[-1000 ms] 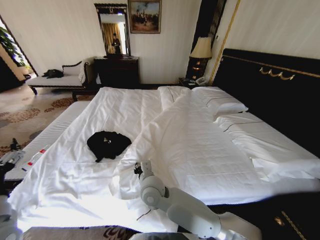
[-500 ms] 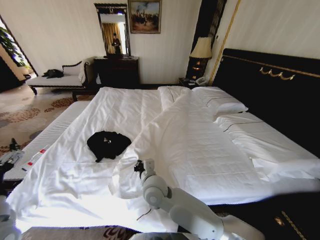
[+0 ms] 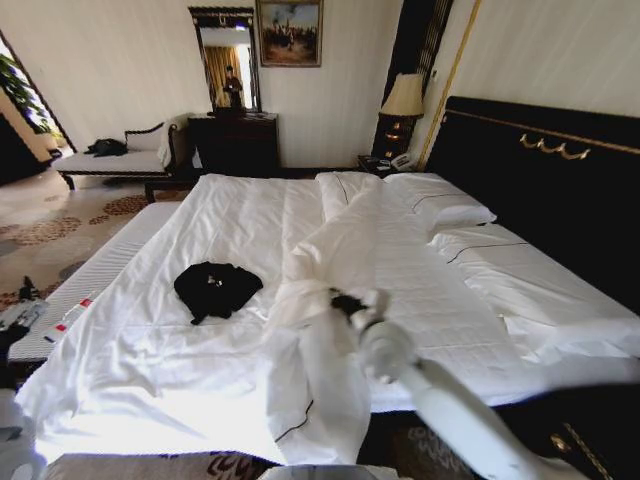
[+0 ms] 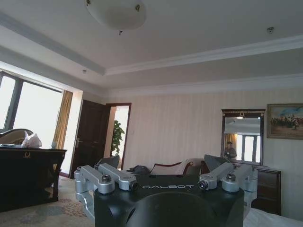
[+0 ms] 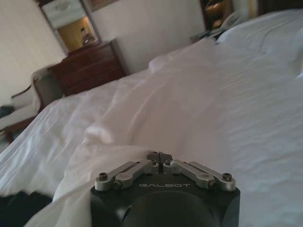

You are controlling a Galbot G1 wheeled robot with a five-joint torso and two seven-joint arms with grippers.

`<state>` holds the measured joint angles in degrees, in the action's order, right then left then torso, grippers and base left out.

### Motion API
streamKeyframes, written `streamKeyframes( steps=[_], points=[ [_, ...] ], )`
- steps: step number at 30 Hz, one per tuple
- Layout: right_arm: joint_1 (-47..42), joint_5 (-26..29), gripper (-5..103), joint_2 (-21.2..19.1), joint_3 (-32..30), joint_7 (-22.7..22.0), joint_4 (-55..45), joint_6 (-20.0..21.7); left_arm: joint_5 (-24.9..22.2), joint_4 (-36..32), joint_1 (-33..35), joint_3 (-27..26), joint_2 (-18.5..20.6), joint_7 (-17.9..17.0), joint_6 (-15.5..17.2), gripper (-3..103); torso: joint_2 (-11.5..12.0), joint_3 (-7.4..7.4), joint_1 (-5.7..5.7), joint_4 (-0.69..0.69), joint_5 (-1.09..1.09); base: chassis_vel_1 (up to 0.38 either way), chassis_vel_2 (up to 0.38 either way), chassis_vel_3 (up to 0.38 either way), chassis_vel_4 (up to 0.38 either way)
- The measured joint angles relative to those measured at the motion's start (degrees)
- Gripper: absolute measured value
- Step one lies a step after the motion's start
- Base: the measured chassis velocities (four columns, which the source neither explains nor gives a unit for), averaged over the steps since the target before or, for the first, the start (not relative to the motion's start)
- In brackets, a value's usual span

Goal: Fold the clothes on the bed.

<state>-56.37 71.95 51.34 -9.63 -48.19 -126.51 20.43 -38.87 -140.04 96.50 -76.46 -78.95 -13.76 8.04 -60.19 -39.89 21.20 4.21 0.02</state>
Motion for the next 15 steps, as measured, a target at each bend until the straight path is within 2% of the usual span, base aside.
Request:
streamKeyframes(
  steps=[2, 4, 8, 9, 10, 11, 12, 13, 15],
  points=[
    [-1.9, 0.1, 0, -1.1, -3.0, 0.2, -0.9, -0.8, 0.0, 0.0, -0.1, 0.2, 0.0, 0.0, 0.0, 100, 0.0, 0.00, 0.00, -0.01, 0.01, 0.000, 0.000, 0.000, 0.000],
    [-7.9, 0.8, 0, -2.9, -12.3, 0.3, -3.5, -1.7, 0.0, -0.1, -0.5, 1.0, 0.1, 0.0, 0.0, 100, 0.0, 0.00, -0.01, -0.02, 0.00, 0.000, 0.000, 0.000, 0.000],
    [-14.0, 1.5, 0, -3.2, -19.6, -0.1, -5.4, -2.1, 0.0, -0.4, -0.9, 1.9, 0.0, -0.1, 0.0, 100, 0.0, 0.00, 0.00, -0.01, 0.01, 0.000, 0.000, 0.000, 0.000],
    [-15.5, 1.8, 0, -3.2, -21.5, -0.2, -5.8, -2.1, 0.0, -0.5, -1.0, 2.1, 0.0, -0.1, 0.0, 100, 0.0, 0.00, -0.01, -0.01, 0.01, 0.000, 0.000, 0.000, 0.000],
    [-20.1, 2.1, 0, -2.5, -27.4, -0.3, -7.4, -2.2, 0.0, -0.7, -1.4, 2.5, 0.0, -0.1, 0.0, 100, 0.0, 0.00, 0.00, -0.02, 0.01, 0.000, 0.000, 0.000, 0.000],
    [-22.1, 2.3, 0, -2.1, -30.2, -0.4, -8.1, -2.3, -0.1, -0.8, -1.6, 2.7, 0.0, -0.1, 0.0, 100, 0.0, 0.00, 0.00, -0.01, 0.00, 0.000, 0.000, 0.000, 0.000],
    [-22.1, 2.3, 0, -2.1, -30.2, -0.4, -8.1, -2.3, -0.1, -0.8, -1.6, 2.7, 0.0, -0.1, 0.0, 100, 0.0, 0.00, 0.00, -0.01, 0.00, 0.000, 0.000, 0.000, 0.000],
    [-23.9, 2.6, 0, -1.6, -33.2, -0.5, -8.8, -2.3, -0.2, -0.9, -1.8, 2.9, 0.0, -0.1, 0.0, 100, 0.0, 0.00, 0.00, -0.01, 0.01, 0.000, 0.000, 0.000, 0.000],
    [-28.7, 4.6, 0, 0.6, -41.8, -1.9, -11.2, -2.2, -0.8, -1.1, -2.6, 3.5, 0.2, -0.1, 0.0, 100, 0.0, 0.01, -0.01, -0.01, -0.02, 0.000, 0.000, 0.000, 0.000]
  ],
)
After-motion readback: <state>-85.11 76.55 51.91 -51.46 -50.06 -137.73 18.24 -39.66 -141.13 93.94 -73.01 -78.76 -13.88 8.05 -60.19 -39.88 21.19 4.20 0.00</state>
